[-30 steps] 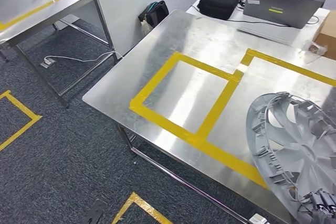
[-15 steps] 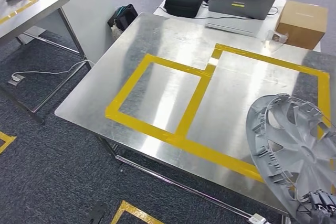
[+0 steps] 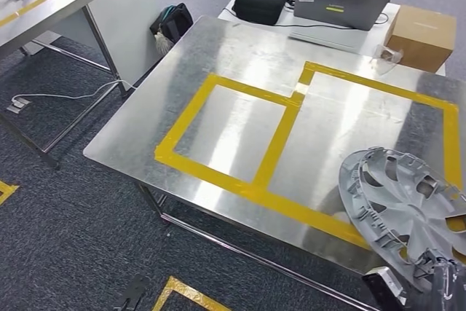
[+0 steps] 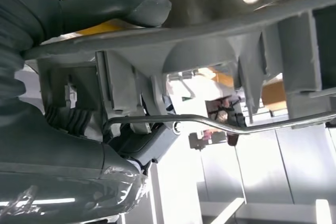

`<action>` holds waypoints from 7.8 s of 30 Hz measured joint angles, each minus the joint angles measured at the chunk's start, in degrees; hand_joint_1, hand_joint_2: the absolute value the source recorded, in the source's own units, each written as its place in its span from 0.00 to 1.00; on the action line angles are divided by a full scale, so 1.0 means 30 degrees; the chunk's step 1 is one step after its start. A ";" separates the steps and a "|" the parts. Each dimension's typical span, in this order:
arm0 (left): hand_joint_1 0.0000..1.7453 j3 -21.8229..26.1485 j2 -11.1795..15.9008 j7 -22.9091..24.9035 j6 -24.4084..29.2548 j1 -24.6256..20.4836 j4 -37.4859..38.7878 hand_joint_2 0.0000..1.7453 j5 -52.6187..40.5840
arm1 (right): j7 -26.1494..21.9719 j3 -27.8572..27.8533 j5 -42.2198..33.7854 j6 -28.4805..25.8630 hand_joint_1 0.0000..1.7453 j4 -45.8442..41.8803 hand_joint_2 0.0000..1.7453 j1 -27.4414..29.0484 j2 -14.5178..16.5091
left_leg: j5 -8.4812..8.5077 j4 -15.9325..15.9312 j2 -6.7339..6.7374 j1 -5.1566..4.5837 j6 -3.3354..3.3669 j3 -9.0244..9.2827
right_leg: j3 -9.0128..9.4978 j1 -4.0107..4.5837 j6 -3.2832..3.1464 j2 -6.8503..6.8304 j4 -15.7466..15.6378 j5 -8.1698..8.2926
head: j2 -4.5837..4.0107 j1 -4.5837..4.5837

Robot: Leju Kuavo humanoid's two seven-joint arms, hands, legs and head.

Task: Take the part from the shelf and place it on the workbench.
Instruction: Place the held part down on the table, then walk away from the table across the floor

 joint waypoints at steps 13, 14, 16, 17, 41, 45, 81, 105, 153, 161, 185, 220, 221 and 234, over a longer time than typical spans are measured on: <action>0.00 -0.0685 -0.0131 0.0414 -0.0634 -0.0602 0.0000 1.00 -0.1073 | 0.2151 0.0667 0.2081 0.1682 1.00 0.5055 1.00 -0.4725 -0.5796 | 0.0161 -0.0002 0.0000 0.0008 0.0017 -0.0058 | -0.0065 0.0001 0.0128 0.0000 0.0004 0.0136 | 0.0000 0.0000; 0.00 -0.0761 -0.0140 0.0434 -0.0689 -0.0641 0.0000 1.00 -0.1149 | 0.2253 0.1092 0.2462 0.1498 1.00 0.5503 1.00 -0.5093 -0.6204 | 0.0175 -0.0003 0.0001 0.0009 0.0010 -0.0070 | -0.0085 0.0001 0.0123 0.0004 0.0007 0.0152 | 0.0000 0.0000; 0.00 -0.0925 -0.0162 0.0508 -0.0787 -0.0743 0.0000 1.00 -0.1295 | 0.2379 0.2037 0.2948 0.1300 1.00 0.6468 1.00 -0.5920 -0.6964 | 0.0200 -0.0003 0.0003 0.0010 0.0015 -0.0095 | -0.0120 0.0000 0.0114 0.0011 0.0008 0.0180 | 0.0000 0.0002; 0.00 -0.1000 -0.0173 0.0552 -0.0839 -0.0795 0.0000 1.00 -0.1355 | 0.2392 0.2510 0.3079 0.1242 1.00 0.6945 1.00 -0.6330 -0.7303 | 0.0210 -0.0003 0.0003 0.0010 0.0019 -0.0105 | -0.0130 0.0000 0.0109 0.0010 0.0008 0.0188 | 0.0000 0.0004; 0.00 -0.1960 -0.0361 0.0703 -0.1439 -0.1211 -0.0005 1.00 -0.1987 | 0.2000 0.8830 0.3330 0.0042 1.00 1.1154 1.00 -0.9874 -0.9012 | 0.0255 -0.0006 0.0001 0.0024 -0.0015 -0.0136 | -0.0175 0.0004 0.0110 0.0015 0.0013 0.0221 | 0.0000 0.0002; 0.00 -0.1974 -0.0324 0.0567 -0.1891 -0.1197 -0.0007 1.00 -0.1750 | 0.2468 0.9051 0.2193 -0.0026 1.00 1.1529 1.00 -0.9610 -0.9087 | 0.0255 -0.0006 -0.0005 0.0026 -0.0016 -0.0138 | -0.0175 0.0006 0.0111 0.0004 0.0013 0.0219 | 0.0000 0.0000; 0.00 -0.1956 -0.0111 0.0505 -0.1717 -0.1121 -0.0007 0.00 -0.1269 | 0.2816 0.7308 -0.0192 -0.0911 0.00 0.9837 1.00 -0.7203 -0.8845 | 0.0250 -0.0006 -0.0024 0.0021 -0.0011 -0.0171 | -0.0188 0.0002 0.0110 -0.0013 0.0011 0.0213 | 0.0000 0.0002; 0.00 -0.1952 -0.0117 0.0283 -0.1340 -0.0866 -0.0002 0.00 -0.1180 | 0.1537 0.1912 -0.3425 -0.2505 0.00 0.7611 1.00 -0.6849 -0.6327 | 0.0251 -0.0006 -0.0036 0.0017 -0.0011 -0.0216 | -0.0225 -0.0007 0.0110 -0.0017 0.0011 0.0213 | 0.0000 0.0002; 0.00 -0.1934 0.0051 -0.0056 -0.1625 -0.0799 -0.0002 0.00 -0.1004 | 0.2618 0.4416 -0.4492 0.3676 0.00 0.4671 0.00 -0.5758 -1.0395 | 0.0282 -0.0006 -0.0054 0.0007 0.0033 -0.0276 | -0.0271 -0.0021 0.0150 -0.0045 0.0008 0.0237 | 0.0000 0.0004; 0.00 -0.1929 0.0046 -0.0040 -0.1614 -0.0801 -0.0002 0.00 -0.1005 | 0.2067 0.5171 -0.3172 0.2278 0.00 0.4122 0.00 -0.5366 -1.0358 | 0.0282 -0.0006 -0.0055 0.0008 0.0033 -0.0278 | -0.0275 -0.0020 0.0150 -0.0047 0.0008 0.0237 | 0.0000 0.0000; 0.00 -0.0076 0.0286 -0.1424 -0.0222 0.0178 -0.0020 0.00 0.1113 | -0.1449 0.9442 -0.5382 -0.7064 0.00 0.0165 0.00 0.0256 -0.4015 | 0.1193 -0.0215 0.0708 0.0530 -0.0886 -0.0716 | 0.0442 -0.0489 0.0292 -0.1613 0.0486 -0.0798 | 0.0000 -0.0080; 0.00 0.2883 0.0780 -0.2384 0.1559 0.1600 0.0058 0.00 0.1854 | -1.0003 -0.4012 -1.1502 0.2997 0.00 1.8240 0.00 -0.4982 0.2869 | -0.1073 0.2898 0.0072 -0.0016 -0.0626 -0.2660 | 0.1693 0.0274 -0.0885 -0.1943 -0.0728 -0.0854 | -0.0007 -0.0311; 0.00 0.2931 0.0778 -0.2406 0.1572 0.1596 0.0058 0.00 0.1863 | -1.0022 -0.4594 -1.1431 0.3082 0.00 1.8829 0.00 -0.5195 0.2925 | -0.1665 0.4118 0.0226 0.0073 -0.0746 -0.2878 | 0.1466 0.0268 -0.0851 -0.2256 -0.0715 -0.0663 | -0.0007 -0.0308; 0.00 0.3853 0.0782 -0.2743 0.1641 0.1728 0.0062 0.00 0.2279 | -0.8750 -0.9232 -1.0337 0.3759 0.00 2.5824 0.00 -0.7938 0.2692 | -0.0409 -0.0488 0.1039 0.0188 0.0006 0.1014 | -0.1157 -0.0176 0.0503 -0.2781 0.1936 -0.1096 | -0.0007 -0.0186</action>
